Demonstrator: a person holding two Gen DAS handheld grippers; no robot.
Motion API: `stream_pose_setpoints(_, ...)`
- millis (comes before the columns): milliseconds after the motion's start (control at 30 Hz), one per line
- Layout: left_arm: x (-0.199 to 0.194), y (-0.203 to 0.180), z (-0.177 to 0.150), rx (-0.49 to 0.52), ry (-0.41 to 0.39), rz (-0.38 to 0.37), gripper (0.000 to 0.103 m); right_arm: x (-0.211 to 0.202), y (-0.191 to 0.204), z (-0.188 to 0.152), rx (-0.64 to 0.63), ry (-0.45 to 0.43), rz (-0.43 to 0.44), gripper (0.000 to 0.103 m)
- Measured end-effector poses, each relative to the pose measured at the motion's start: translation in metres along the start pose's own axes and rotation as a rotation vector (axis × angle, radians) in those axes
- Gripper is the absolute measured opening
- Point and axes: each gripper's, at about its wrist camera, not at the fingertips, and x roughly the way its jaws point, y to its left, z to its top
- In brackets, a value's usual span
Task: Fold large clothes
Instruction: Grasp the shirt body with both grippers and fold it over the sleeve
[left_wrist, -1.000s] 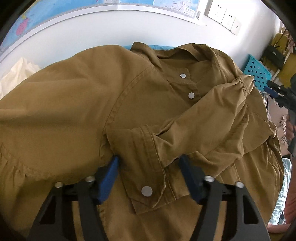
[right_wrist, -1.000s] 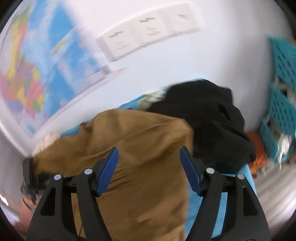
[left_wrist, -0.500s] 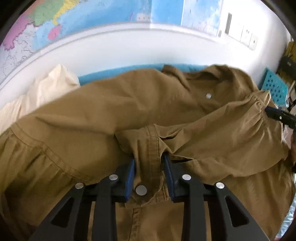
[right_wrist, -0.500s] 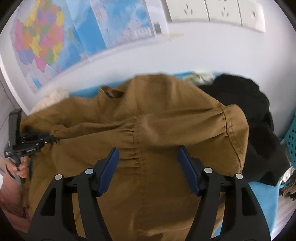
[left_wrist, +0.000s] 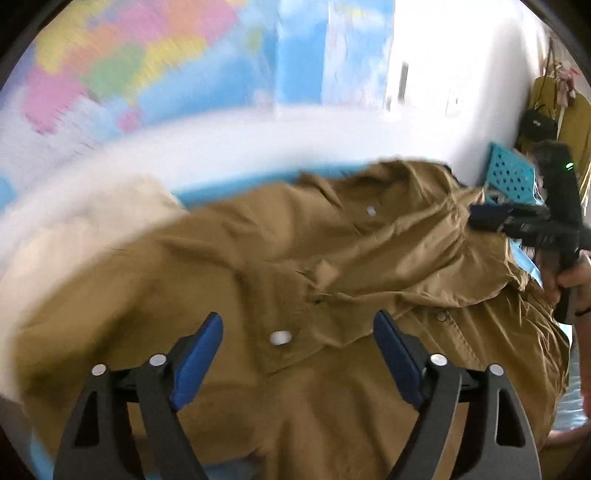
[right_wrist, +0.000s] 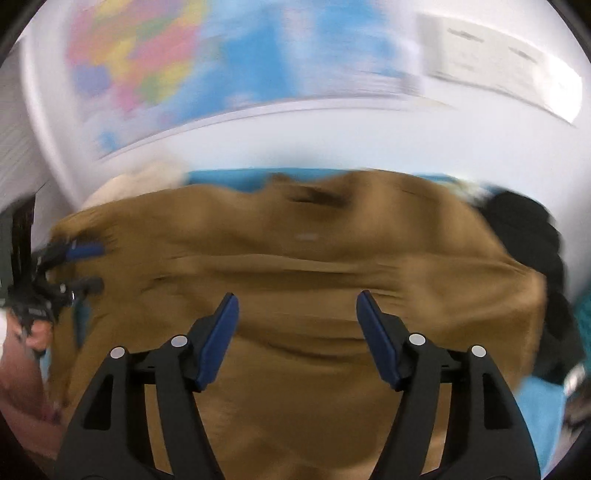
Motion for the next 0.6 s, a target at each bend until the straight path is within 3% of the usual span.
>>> stream_pose_setpoints(167,-0.061,0.037,-0.021,-0.046,-0.097,0.147,0.085,0.063,0.058,0.002,-0.101,0.108,0.089,0.064)
stream_pose_setpoints(233,-0.076,0.046,-0.031,-0.061,-0.112,0.206,0.087,0.096,0.07,-0.004,-0.116,0.182,0.085,0.063)
stream_pose_setpoints(300,-0.084,0.061,-0.043,-0.078,-0.1,0.256,0.088,0.117,0.072,-0.013,-0.092,0.234,0.052,0.065)
stream_pose_setpoints(433,-0.07,0.08,-0.061,-0.094,-0.019,0.35,0.088,0.095,0.094,-0.011,-0.098,0.186,0.034,0.065)
stream_pose_setpoints(500,-0.062,0.087,-0.068,-0.104,0.014,0.332,0.088,0.071,0.12,-0.01,-0.118,0.13,0.12,0.069)
stream_pose_setpoints(600,-0.057,0.099,-0.076,-0.121,0.027,0.284,0.074,0.055,0.173,-0.014,-0.19,0.119,0.339,0.07)
